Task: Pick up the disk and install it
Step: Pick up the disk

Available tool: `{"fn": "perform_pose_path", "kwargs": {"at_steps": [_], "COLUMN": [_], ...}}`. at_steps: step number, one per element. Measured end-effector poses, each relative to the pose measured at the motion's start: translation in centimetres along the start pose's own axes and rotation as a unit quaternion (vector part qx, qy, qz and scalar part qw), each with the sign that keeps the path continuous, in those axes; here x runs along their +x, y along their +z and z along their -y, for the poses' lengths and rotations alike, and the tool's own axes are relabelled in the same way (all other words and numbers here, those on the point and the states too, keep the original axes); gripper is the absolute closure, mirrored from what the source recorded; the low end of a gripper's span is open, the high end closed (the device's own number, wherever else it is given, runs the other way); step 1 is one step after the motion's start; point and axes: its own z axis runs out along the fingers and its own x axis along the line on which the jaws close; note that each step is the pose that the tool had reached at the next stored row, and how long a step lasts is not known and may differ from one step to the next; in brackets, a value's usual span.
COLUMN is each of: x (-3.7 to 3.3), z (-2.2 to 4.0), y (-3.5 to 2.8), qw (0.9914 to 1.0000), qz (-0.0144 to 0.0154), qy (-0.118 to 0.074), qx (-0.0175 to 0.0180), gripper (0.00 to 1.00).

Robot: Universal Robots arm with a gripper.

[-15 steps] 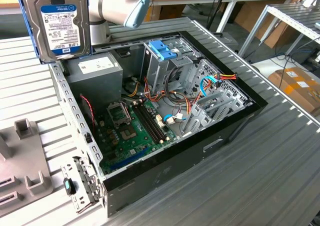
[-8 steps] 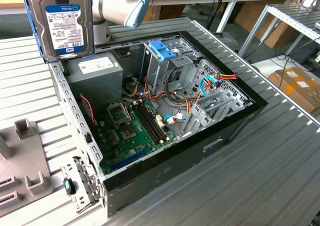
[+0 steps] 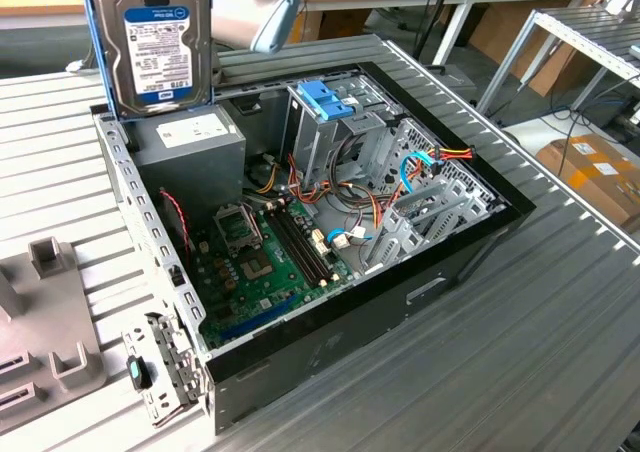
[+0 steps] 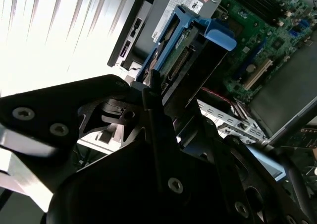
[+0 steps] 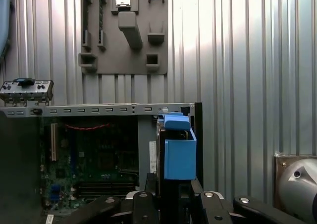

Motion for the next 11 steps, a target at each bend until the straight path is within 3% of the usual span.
{"fn": "perform_pose_path", "kwargs": {"at_steps": [6,11], "x": [-0.08,-0.21], "z": [1.85,4.00], "y": [0.00,0.01], "qw": [1.00000,1.00000], "qz": [0.0000,0.0000], "qy": [0.000,0.000], "qx": [0.0000,0.0000], "gripper": [0.65,0.65]}}
